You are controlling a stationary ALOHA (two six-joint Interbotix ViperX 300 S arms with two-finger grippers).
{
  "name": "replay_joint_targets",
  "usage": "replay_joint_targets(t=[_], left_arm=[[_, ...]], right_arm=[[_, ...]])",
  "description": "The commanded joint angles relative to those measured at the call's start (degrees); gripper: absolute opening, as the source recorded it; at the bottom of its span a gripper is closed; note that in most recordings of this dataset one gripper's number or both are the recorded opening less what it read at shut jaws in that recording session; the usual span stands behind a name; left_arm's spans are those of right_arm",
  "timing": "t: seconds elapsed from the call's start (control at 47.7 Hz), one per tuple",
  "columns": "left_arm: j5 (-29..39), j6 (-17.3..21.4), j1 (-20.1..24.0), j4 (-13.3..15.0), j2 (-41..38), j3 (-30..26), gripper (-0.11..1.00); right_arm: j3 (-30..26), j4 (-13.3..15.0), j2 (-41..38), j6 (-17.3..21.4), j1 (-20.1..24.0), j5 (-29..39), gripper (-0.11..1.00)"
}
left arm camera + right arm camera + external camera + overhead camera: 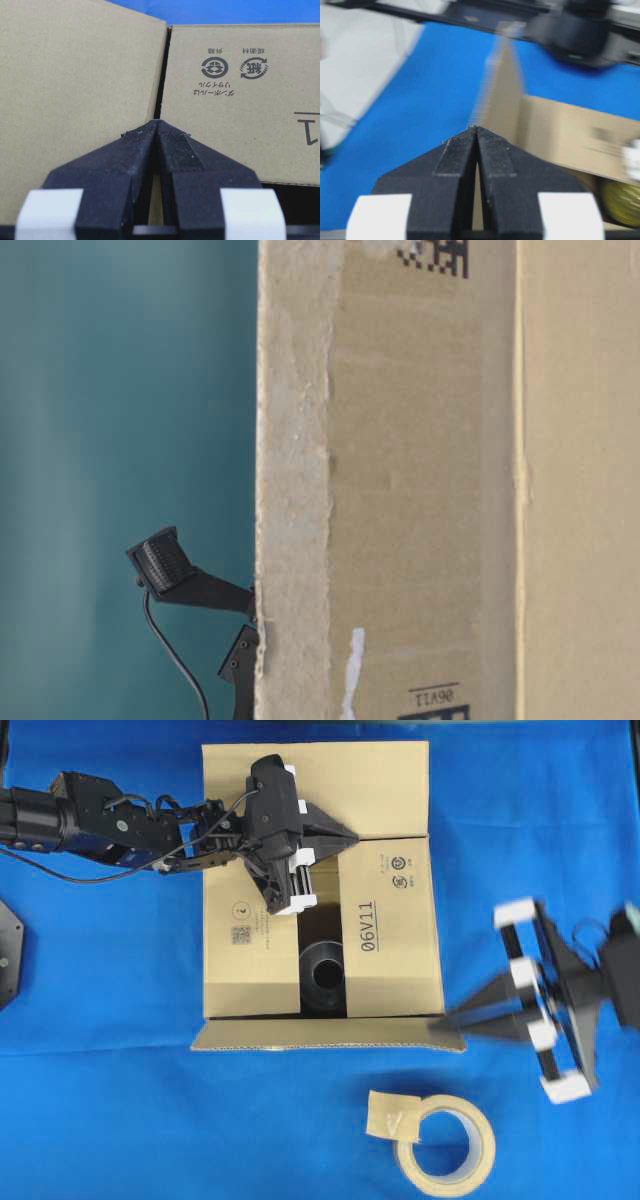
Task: Close the cardboard box.
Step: 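Withdraw the right gripper and move it to the front flap, then push the front flap up and over with the right gripper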
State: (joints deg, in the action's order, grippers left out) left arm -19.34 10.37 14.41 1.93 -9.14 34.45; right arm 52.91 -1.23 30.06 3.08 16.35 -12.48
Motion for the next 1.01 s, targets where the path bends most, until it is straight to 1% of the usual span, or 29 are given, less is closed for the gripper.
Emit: replay_joint_targets(t=[0.0, 0.105, 0.21, 0.44, 0.608, 0.734, 0.818, 0.985], left_arm=[[-0.1, -0.1, 0.0, 0.1, 0.6, -0.1, 0.0], [-0.1, -0.1, 0.0, 0.1, 0.6, 0.2, 0.01], [-0.1, -0.3, 0.0, 0.1, 0.6, 0.3, 0.0], [-0.2, -0.6, -0.3, 0.0, 0.6, 0.3, 0.01], [-0.2, -0.6, -0.4, 0.1, 0.8, 0.3, 0.01], [-0.2, -0.8, -0.4, 0.1, 0.8, 0.4, 0.01], [-0.2, -0.9, -0.4, 0.1, 0.8, 0.4, 0.01], [-0.2, -0.9, -0.6, 0.1, 0.9, 0.5, 0.01]], right_arm=[[-0.4, 0.1, -0.2, 0.0, 3.3, 0.0, 0.0], [0.2, 0.1, -1.6, 0.0, 5.9, 0.9, 0.0], [0.7, 0.0, -3.9, 0.1, 7.3, 1.2, 0.0], [1.6, -0.1, -8.0, 0.1, 7.4, 0.8, 0.0], [1.5, -0.1, -8.1, 0.1, 7.4, 0.7, 0.0], [1.4, -0.2, -7.7, 0.1, 5.7, 0.0, 0.0], [1.6, -0.1, -7.3, 0.1, 3.8, -1.1, 0.0], [1.7, -0.2, -6.0, 0.1, -0.5, -1.2, 0.0]])
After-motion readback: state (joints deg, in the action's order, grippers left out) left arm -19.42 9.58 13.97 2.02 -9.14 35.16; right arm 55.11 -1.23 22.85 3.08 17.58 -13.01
